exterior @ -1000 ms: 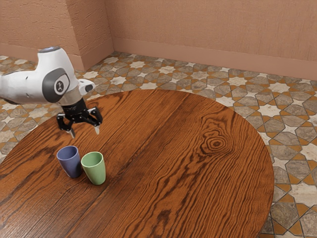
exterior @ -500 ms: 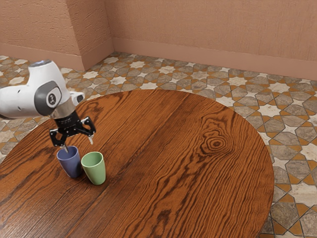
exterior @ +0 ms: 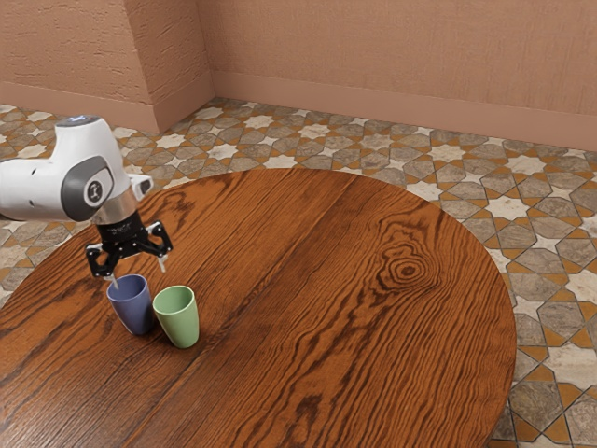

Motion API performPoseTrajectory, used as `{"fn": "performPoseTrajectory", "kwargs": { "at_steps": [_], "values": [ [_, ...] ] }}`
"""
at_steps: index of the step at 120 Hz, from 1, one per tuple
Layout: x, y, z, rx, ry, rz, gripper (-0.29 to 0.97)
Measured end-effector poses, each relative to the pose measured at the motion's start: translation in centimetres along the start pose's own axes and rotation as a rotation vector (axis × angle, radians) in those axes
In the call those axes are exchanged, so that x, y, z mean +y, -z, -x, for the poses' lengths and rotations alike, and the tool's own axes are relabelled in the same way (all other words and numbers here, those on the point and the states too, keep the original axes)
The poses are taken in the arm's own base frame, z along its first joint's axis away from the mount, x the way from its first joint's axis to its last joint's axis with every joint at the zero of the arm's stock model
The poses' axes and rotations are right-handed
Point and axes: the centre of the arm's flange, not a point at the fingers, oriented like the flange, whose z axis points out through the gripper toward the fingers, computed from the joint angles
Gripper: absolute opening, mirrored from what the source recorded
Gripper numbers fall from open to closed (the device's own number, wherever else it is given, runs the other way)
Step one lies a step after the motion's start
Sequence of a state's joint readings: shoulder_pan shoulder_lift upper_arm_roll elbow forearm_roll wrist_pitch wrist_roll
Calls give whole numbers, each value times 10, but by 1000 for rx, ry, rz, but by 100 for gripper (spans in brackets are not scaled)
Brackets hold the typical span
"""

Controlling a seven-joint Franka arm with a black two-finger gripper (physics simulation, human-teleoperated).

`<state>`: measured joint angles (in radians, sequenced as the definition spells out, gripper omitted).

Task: Place the left cup onto the right cup

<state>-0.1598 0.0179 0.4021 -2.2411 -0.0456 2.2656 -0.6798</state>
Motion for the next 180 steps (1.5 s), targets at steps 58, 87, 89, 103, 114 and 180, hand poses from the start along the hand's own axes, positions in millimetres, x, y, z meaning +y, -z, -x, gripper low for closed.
{"fn": "performPoseTrajectory", "kwargs": {
  "at_steps": [58,87,89,103,114,180],
  "values": [
    [-1,1,11,-11,57,-2,66],
    [1,-4,13,-5,62,-14,66],
    [2,-4,12,-2,62,-14,66],
    [6,-4,10,16,62,-8,66],
    [9,-4,9,25,62,-5,66],
    [12,-28,0,51,83,-15,66]
  ]
}}
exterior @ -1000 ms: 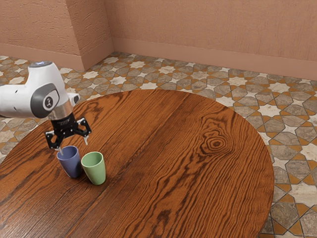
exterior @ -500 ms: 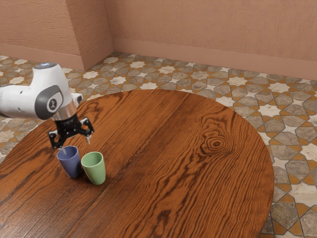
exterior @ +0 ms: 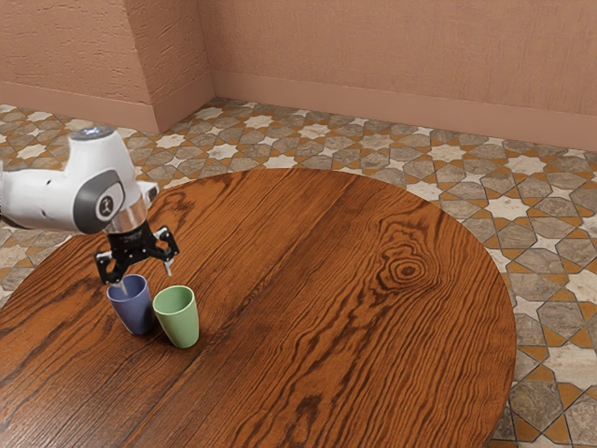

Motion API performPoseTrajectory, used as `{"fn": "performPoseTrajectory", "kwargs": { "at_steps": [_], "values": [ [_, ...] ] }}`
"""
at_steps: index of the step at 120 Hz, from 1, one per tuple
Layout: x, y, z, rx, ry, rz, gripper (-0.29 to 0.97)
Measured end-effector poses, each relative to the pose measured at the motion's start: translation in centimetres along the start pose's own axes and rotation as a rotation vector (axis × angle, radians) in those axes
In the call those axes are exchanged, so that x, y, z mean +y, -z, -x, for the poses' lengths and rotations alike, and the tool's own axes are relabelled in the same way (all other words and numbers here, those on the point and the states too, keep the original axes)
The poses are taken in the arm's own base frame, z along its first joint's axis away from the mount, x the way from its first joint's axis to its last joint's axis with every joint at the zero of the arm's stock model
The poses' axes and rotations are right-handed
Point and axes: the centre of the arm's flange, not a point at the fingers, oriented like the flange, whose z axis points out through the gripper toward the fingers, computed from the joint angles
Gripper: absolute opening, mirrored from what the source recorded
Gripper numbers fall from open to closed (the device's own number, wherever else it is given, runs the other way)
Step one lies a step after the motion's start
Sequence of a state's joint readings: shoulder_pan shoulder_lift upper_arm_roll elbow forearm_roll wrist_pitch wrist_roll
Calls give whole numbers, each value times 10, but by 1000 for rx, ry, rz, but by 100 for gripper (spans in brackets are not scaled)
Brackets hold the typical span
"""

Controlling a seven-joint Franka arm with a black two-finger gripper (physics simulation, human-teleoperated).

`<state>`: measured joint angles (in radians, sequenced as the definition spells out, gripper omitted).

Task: Place the left cup onto the right cup

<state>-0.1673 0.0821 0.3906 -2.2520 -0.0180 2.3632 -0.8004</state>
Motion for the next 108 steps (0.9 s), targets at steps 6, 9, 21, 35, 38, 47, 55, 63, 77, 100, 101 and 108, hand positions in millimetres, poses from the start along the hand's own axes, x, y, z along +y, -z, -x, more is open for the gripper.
{"fn": "performPoseTrajectory", "kwargs": {
  "at_steps": [6,9,21,35,38,47,55,63,77,100,101,108],
  "values": [
    [1,-3,0,3,0,-1,66],
    [1,-4,0,4,0,-2,66],
    [-1,-9,-4,8,9,-4,66],
    [-1,-15,-5,10,13,-9,66],
    [-1,-16,-5,10,14,-10,66],
    [-2,-19,-7,11,18,-13,65],
    [-2,-22,-7,9,20,-16,63],
    [-3,-26,-7,6,23,-21,60],
    [-3,-31,-7,2,28,-27,48],
    [-4,-33,-7,0,32,-29,33],
    [-4,-33,-7,0,32,-30,32],
    [-5,-33,-8,0,35,-30,27]
  ]
}}
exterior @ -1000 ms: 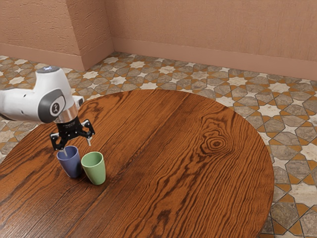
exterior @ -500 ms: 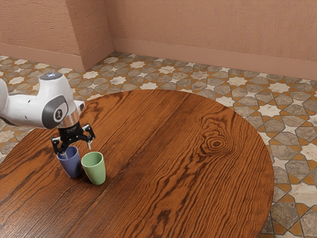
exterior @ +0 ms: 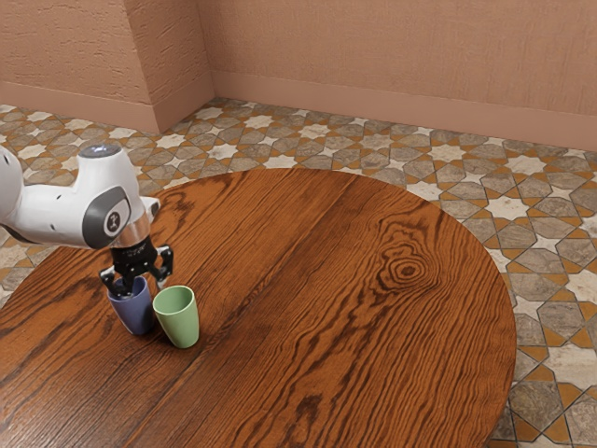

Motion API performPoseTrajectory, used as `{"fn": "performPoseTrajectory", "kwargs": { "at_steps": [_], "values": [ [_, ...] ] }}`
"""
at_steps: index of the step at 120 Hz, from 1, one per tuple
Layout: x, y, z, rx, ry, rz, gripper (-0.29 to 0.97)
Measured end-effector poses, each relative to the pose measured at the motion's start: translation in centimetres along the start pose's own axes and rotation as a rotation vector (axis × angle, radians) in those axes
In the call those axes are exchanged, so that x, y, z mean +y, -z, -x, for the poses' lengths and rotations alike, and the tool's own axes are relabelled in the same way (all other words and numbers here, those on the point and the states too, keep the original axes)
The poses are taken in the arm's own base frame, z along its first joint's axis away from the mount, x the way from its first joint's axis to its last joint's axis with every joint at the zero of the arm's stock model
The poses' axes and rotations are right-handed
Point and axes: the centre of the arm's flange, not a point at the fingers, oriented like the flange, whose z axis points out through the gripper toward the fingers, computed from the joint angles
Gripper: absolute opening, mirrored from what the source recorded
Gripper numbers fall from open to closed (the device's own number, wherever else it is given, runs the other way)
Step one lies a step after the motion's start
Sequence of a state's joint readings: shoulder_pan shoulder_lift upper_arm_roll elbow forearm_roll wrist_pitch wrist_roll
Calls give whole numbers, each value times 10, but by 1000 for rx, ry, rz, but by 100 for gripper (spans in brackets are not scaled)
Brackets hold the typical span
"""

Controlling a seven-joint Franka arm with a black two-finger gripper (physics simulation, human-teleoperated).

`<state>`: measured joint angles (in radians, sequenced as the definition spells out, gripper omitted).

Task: Place the left cup onto the right cup

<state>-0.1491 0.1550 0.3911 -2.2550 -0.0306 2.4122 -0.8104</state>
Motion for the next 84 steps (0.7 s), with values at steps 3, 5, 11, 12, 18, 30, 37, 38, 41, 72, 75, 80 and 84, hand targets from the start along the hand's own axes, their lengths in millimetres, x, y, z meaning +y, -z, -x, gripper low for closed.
{"fn": "performPoseTrajectory", "kwargs": {
  "at_steps": [3,5,11,12,18,30,37,38,41,72,75,80,84],
  "values": [
    [0,0,0,0,1,0,24],
    [0,0,0,0,1,0,22],
    [-1,0,0,-1,2,0,15],
    [-1,0,0,-1,2,0,14],
    [-1,0,0,-1,2,0,8],
    [-1,0,0,-1,2,0,0],
    [-2,0,0,-2,2,-1,-3],
    [-2,0,0,-2,2,-1,-3],
    [-2,0,0,-2,2,-1,-4],
    [-3,2,1,-2,4,0,-9],
    [-3,2,1,-2,4,-1,-9],
    [-3,2,1,-2,4,-1,-9],
    [-3,3,1,-2,4,-1,-10]
  ]
}}
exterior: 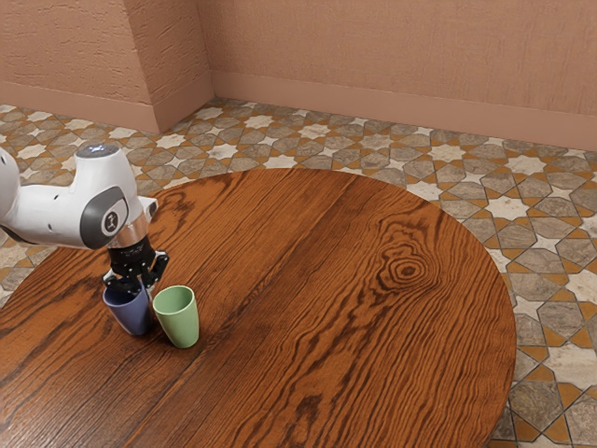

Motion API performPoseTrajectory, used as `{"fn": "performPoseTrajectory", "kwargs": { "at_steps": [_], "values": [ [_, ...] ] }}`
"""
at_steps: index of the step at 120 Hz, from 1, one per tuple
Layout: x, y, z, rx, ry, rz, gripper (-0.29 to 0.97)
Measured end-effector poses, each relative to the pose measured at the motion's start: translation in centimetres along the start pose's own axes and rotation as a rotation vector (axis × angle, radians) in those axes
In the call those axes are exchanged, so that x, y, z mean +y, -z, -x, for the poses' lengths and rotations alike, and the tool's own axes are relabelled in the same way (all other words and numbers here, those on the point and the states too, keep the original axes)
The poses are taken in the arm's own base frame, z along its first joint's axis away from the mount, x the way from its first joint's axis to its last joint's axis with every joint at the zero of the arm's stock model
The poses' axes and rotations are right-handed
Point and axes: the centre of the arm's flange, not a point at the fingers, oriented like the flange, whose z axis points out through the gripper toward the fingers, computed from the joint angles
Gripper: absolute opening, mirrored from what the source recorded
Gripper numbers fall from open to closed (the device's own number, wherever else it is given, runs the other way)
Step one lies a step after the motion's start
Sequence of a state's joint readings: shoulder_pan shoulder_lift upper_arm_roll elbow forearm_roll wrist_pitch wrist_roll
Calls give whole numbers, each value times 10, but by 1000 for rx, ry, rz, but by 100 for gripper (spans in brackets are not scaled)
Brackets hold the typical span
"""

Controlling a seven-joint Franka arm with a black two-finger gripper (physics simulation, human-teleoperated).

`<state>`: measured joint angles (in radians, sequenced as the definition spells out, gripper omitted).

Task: Place the left cup onto the right cup

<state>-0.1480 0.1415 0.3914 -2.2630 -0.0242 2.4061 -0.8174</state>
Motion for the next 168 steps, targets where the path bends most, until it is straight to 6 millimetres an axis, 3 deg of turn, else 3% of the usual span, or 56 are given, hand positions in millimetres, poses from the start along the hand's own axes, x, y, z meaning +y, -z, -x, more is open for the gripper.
{"fn": "performPoseTrajectory", "kwargs": {
  "at_steps": [53,72,114,147,168],
  "values": [
    [3,19,3,19,-32,-5,-10],
    [8,49,5,44,-69,-11,-10],
    [26,107,37,36,-138,-24,-10],
    [44,126,82,20,-217,-36,-10],
    [49,127,95,14,-234,-46,-10]
  ]
}}
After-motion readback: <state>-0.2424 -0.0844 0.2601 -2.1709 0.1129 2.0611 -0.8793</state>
